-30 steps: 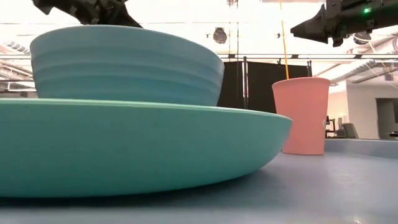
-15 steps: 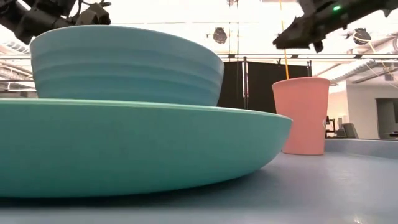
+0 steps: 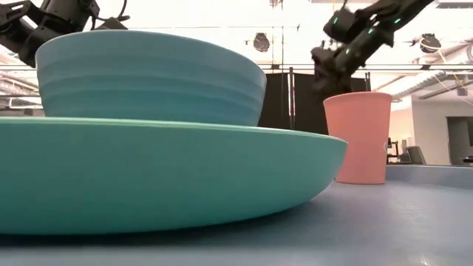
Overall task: Set up tray
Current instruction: Put the yellow napkin on the blue serving tray to the right of the light green plate
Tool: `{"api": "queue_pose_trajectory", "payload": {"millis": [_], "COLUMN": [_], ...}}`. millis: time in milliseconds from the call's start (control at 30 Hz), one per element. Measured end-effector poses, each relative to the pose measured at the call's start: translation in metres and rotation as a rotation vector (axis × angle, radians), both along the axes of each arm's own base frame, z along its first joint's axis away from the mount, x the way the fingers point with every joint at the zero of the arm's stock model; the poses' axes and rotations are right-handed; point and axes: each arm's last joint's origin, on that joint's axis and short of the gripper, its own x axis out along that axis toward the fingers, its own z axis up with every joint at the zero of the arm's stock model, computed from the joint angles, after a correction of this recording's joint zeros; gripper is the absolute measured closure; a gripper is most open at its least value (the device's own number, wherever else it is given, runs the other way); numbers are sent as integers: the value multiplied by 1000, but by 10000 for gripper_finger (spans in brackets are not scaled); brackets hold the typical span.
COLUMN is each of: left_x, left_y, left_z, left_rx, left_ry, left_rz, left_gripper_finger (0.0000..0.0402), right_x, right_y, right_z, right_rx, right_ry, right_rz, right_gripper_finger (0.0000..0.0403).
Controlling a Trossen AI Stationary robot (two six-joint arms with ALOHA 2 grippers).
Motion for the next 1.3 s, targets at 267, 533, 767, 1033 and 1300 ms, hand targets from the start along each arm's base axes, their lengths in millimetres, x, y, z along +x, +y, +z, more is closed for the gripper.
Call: {"api": "queue_pose_trajectory", "payload": {"millis": [267,533,767,1033,1300], "left_x": [-1,-3,-5,-8,-8], "left_y": [2,10,18,24,25], "left_z": [-1,-1,-1,-1,-2], "left_rx": [56,65,90,81,69], "left_ry": [21,24,31,26,25], "left_rz": [-39,-9,4,-24,-33], "left_gripper_finger": [321,321,321,321,321], "right_x": [6,22,33,43,39], "right_y": [-24,-14,6,32,47], "right_z": [-36,-61,-67,-74,-97], "right_rx": [162,313,373,438,466], "right_ry": [177,255,286,300,312], "right_rz": [44,67,72,152,143], "right_gripper_finger": [287,287,286,256,243]}}
